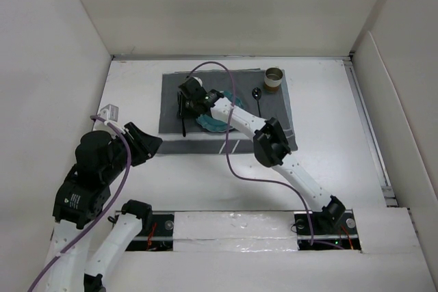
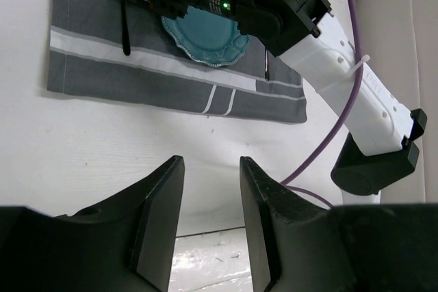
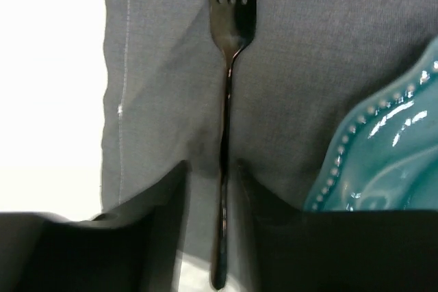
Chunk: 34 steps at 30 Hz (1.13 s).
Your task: Set the dinner table for one person
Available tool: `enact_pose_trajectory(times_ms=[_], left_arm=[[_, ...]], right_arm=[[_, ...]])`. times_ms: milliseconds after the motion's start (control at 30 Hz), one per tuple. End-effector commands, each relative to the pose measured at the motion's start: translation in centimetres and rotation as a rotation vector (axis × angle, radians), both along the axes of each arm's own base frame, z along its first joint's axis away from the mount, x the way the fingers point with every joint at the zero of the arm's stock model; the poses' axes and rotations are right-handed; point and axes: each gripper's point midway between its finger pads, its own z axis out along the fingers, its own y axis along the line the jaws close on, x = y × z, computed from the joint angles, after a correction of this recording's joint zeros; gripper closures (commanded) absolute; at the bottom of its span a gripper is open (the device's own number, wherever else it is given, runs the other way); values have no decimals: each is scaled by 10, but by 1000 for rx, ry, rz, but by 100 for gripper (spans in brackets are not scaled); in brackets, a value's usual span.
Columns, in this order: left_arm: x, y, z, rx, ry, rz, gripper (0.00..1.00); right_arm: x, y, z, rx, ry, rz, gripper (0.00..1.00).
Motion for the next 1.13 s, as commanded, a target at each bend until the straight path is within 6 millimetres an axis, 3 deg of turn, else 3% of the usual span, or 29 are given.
enact_pose_trajectory(times_ms=[0,67,100,167,200,233,300,333,367,400,433,467,500,533,567,600,633,667,700,733,767,800,833,933,1100], left_arm=[[15,2,7,0,-34,34,65],[20,5,11,12,-48,56,63],[22,6,14,15,-56,64,61],[28,8,22,17,-75,82,59],[33,8,23,21,-75,87,57],[36,7,25,20,-81,89,55],[42,3,36,1,-119,82,50],[47,1,37,-4,-122,79,49],[51,-3,45,-19,-148,67,48],[54,-5,48,-27,-158,64,46],[61,-7,56,-40,-186,60,45],[64,-10,61,-50,-201,49,43],[68,-12,65,-58,-211,47,37],[72,-13,70,-59,-227,48,35],[75,-13,83,-65,-267,51,33],[82,-13,87,-55,-274,56,31],[85,-11,94,-46,-288,70,30],[86,-6,112,-31,-332,90,30],[93,3,118,-1,-341,136,29],[95,8,126,17,-359,159,28],[94,19,144,29,-396,212,28],[98,23,148,53,-402,231,27],[99,26,153,58,-413,249,26],[99,30,156,58,-435,269,25],[105,18,114,38,-347,226,19]], right_arm=[[2,13,89,129,-116,19,55],[2,11,120,176,-142,32,48],[-2,8,158,215,-184,45,42],[-4,-2,190,242,-225,51,35],[-12,-14,240,294,-279,79,28],[-20,-19,258,310,-299,95,25],[-31,-38,274,294,-322,120,17],[-46,-57,313,329,-364,136,14],[-53,-70,300,293,-332,150,0],[-66,-80,307,276,-358,192,0],[-84,-110,344,295,-414,190,0],[-88,-131,348,275,-427,164,0],[-92,-152,322,217,-388,125,0],[-87,-181,329,189,-440,23,0],[-112,-222,373,241,-535,-40,0],[-108,-254,340,187,-509,-120,0],[-109,-285,354,202,-580,-218,0],[-136,-328,386,265,-674,-302,0],[-136,-367,389,270,-705,-425,0],[-139,-395,372,240,-703,-523,0],[-148,-418,374,241,-732,-593,0],[-167,-441,387,269,-787,-655,0],[-169,-463,374,215,-779,-751,0],[-173,-479,357,156,-746,-821,0],[-165,-473,338,125,-694,-793,0]])
